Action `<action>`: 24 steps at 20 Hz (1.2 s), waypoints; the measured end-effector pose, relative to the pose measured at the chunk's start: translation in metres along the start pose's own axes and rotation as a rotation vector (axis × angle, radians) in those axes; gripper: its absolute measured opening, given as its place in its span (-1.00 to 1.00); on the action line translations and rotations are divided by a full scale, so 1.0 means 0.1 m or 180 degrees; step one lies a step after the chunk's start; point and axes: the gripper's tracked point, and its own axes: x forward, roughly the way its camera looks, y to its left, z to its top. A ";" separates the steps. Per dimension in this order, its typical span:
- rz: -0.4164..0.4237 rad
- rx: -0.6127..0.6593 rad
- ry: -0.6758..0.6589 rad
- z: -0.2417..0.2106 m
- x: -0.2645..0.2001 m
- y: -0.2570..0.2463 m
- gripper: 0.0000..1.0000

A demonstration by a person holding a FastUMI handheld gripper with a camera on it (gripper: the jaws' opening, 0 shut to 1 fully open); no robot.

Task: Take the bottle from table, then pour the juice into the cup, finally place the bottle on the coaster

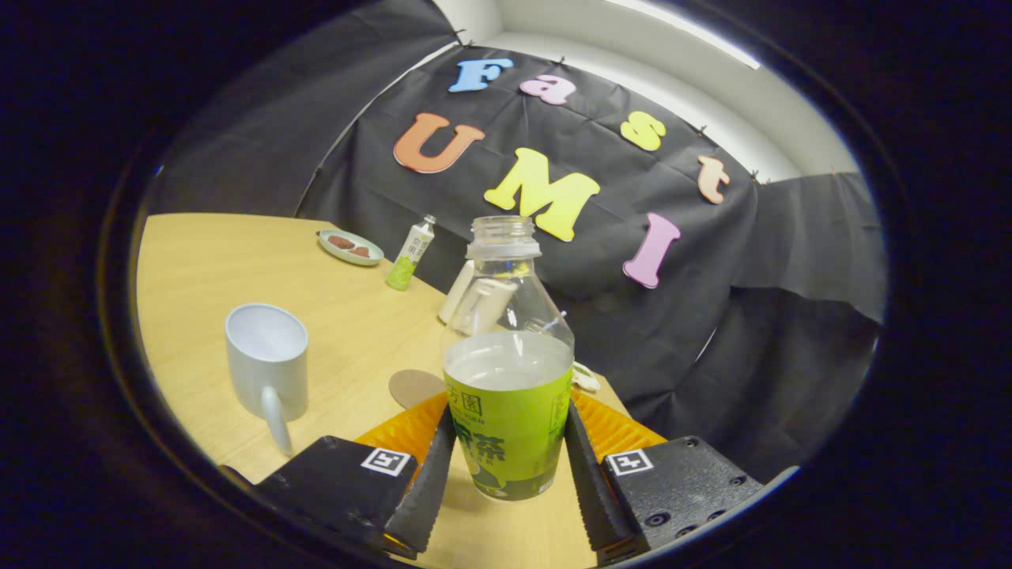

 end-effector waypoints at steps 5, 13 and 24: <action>-0.0199 -0.0721 -0.0133 0.12 0.04 -0.03 0.51; -0.0527 -0.1801 -0.0400 0.35 0.10 0.05 0.51; -0.0760 -0.2683 -0.0511 0.43 0.12 0.05 0.51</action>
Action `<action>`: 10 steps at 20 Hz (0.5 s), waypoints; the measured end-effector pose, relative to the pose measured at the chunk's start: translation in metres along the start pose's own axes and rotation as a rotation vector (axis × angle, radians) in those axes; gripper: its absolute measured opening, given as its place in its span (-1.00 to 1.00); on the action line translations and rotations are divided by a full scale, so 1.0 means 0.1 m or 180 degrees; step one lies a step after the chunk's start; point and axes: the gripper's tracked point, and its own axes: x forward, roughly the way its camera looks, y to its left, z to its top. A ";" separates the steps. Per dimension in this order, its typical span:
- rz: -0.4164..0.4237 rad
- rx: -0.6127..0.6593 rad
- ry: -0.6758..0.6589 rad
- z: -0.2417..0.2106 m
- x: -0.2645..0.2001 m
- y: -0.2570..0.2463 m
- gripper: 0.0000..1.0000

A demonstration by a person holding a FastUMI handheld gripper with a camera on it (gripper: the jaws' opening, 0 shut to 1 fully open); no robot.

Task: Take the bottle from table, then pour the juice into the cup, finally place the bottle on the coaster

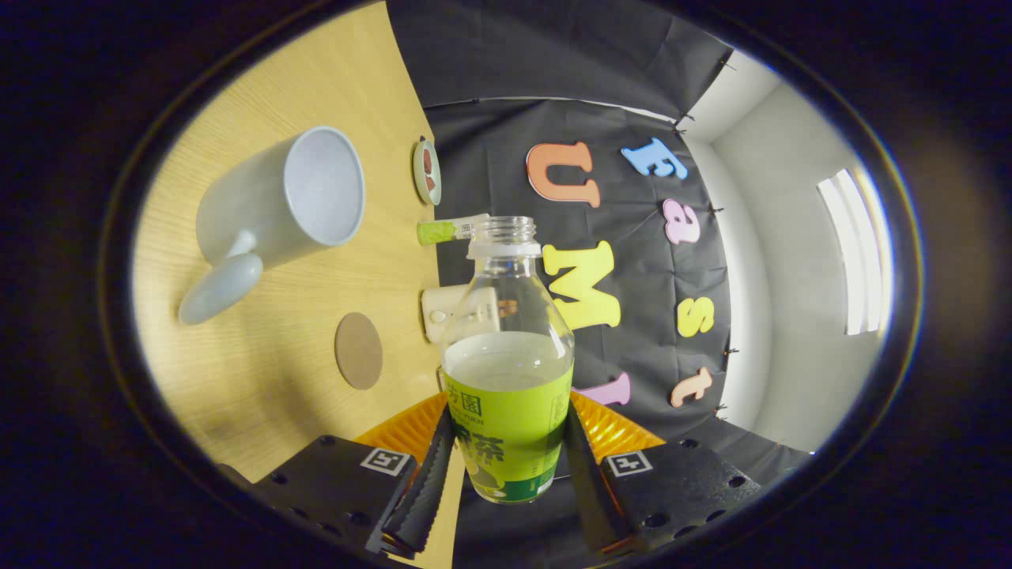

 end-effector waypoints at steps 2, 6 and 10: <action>-0.0001 -0.0083 0.0033 -0.03 0.01 -0.02 0.51; -0.0014 -0.0235 0.0019 -0.03 0.04 -0.04 0.51; -0.0046 -0.0363 -0.0021 -0.02 0.04 -0.04 0.51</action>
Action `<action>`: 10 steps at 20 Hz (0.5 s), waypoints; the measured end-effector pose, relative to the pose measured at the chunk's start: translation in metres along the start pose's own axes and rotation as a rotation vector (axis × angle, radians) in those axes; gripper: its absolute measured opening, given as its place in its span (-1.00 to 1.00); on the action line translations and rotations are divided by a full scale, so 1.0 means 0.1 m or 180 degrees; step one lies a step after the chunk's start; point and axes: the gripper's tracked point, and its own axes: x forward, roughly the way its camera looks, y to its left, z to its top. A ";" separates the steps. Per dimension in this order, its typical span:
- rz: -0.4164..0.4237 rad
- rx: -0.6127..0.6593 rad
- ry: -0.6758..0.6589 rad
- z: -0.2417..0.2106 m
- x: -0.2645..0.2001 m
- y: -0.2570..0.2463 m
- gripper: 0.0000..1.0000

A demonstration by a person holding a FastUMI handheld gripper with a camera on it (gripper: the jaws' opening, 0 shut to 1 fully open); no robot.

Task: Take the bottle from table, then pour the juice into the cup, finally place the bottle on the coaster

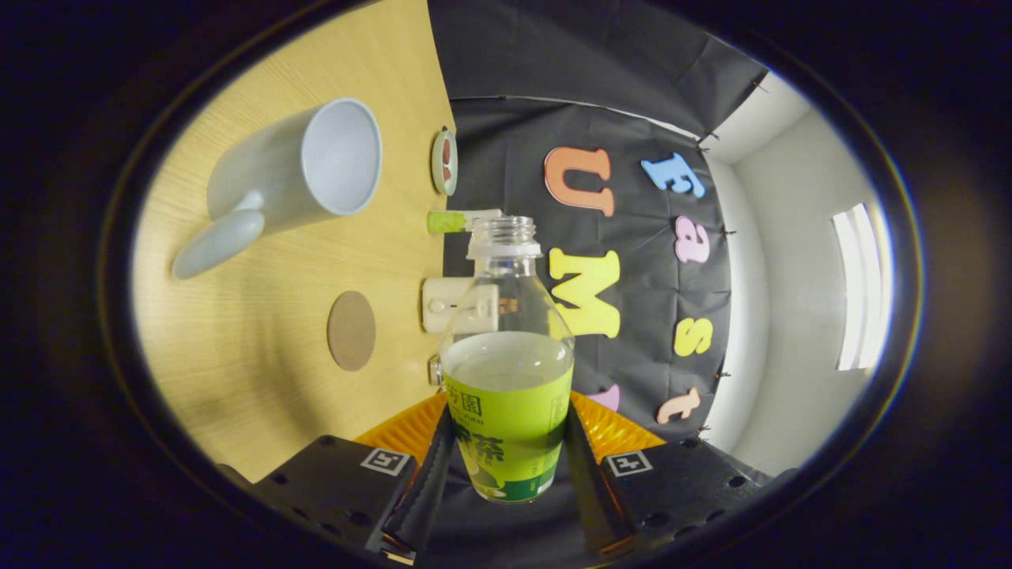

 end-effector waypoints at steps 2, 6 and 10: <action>-0.0040 -0.0078 -0.0022 0.02 0.01 -0.02 0.51; -0.0099 -0.0214 -0.0076 0.11 0.14 -0.14 0.51; -0.0125 -0.0311 -0.0123 0.15 0.08 -0.18 0.51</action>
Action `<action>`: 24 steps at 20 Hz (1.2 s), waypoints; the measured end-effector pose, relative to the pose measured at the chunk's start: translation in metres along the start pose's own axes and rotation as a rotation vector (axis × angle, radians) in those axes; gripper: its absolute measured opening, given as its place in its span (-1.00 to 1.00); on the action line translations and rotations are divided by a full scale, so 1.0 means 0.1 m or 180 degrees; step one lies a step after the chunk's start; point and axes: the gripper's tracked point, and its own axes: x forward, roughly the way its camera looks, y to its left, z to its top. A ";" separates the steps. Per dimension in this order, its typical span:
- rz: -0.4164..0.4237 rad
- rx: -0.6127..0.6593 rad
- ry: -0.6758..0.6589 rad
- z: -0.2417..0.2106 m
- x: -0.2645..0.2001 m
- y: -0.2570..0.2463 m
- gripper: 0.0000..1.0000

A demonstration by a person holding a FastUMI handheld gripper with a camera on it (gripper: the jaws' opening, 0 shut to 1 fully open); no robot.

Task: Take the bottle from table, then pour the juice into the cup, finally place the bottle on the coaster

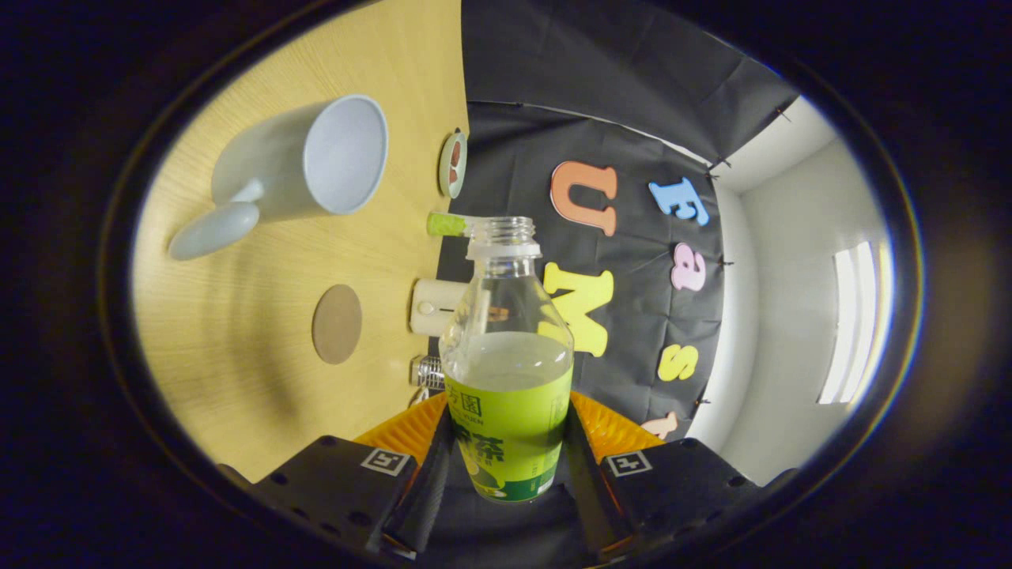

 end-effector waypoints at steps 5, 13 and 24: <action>-0.0005 -0.0122 -0.0042 0.06 0.03 -0.05 0.51; -0.0076 -0.0322 -0.0073 0.11 0.02 -0.20 0.50; -0.0078 -0.0413 -0.0133 0.16 -0.03 -0.29 0.51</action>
